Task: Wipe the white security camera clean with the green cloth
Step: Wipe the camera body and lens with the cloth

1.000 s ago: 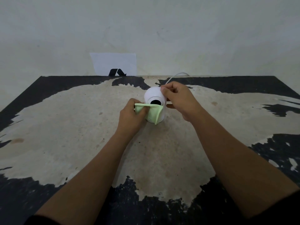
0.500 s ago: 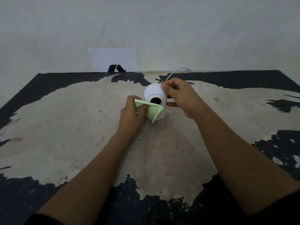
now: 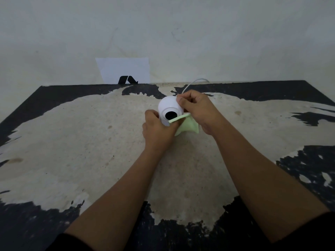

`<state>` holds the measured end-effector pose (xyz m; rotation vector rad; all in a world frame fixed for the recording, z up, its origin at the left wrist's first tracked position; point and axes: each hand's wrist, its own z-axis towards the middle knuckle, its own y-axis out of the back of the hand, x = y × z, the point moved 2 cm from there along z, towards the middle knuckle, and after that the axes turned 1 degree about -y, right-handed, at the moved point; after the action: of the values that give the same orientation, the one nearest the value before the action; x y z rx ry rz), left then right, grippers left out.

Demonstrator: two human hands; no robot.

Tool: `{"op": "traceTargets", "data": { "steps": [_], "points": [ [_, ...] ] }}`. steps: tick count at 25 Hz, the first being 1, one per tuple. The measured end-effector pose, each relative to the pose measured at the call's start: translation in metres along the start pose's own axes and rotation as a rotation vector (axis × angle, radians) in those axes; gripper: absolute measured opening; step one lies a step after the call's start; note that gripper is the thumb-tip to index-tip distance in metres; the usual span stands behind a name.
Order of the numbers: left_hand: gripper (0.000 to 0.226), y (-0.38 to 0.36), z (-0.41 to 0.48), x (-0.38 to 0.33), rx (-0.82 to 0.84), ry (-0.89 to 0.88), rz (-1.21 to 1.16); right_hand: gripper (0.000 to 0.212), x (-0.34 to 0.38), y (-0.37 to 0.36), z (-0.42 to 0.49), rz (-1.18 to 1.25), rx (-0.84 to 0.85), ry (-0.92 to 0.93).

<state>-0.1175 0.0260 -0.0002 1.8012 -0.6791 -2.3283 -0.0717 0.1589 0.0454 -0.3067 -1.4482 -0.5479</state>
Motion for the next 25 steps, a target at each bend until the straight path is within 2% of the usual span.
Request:
{"op": "traceTargets", "data": {
  "steps": [3, 8, 11, 14, 17, 21, 25],
  "points": [
    [0.069, -0.001, 0.000, -0.002, -0.019, 0.008, 0.069, 0.007, -0.001, -0.001, -0.001, -0.008, -0.012, 0.001],
    [0.054, 0.006, 0.003, 0.008, 0.061, -0.038, 0.115, 0.006, -0.003, -0.001, -0.003, 0.005, -0.014, 0.004],
    [0.039, 0.021, 0.013, 0.014, 0.148, -0.083, 0.173, 0.011, -0.003, -0.001, -0.004, 0.032, 0.000, -0.042],
    [0.029, 0.033, 0.025, 0.022, 0.265, -0.125, 0.110, 0.010, -0.003, -0.001, -0.006, 0.068, 0.015, -0.069],
    [0.042, 0.031, 0.027, 0.021, 0.299, -0.141, 0.127, 0.009, -0.003, -0.002, -0.006, 0.079, 0.012, -0.067],
    [0.062, 0.014, 0.014, 0.012, 0.200, -0.068, 0.171, 0.008, -0.003, -0.003, -0.007, 0.088, -0.004, -0.066],
    [0.060, 0.009, 0.008, 0.011, 0.137, -0.035, 0.158, 0.012, -0.003, -0.006, -0.009, 0.059, -0.028, -0.045]
  ]
}}
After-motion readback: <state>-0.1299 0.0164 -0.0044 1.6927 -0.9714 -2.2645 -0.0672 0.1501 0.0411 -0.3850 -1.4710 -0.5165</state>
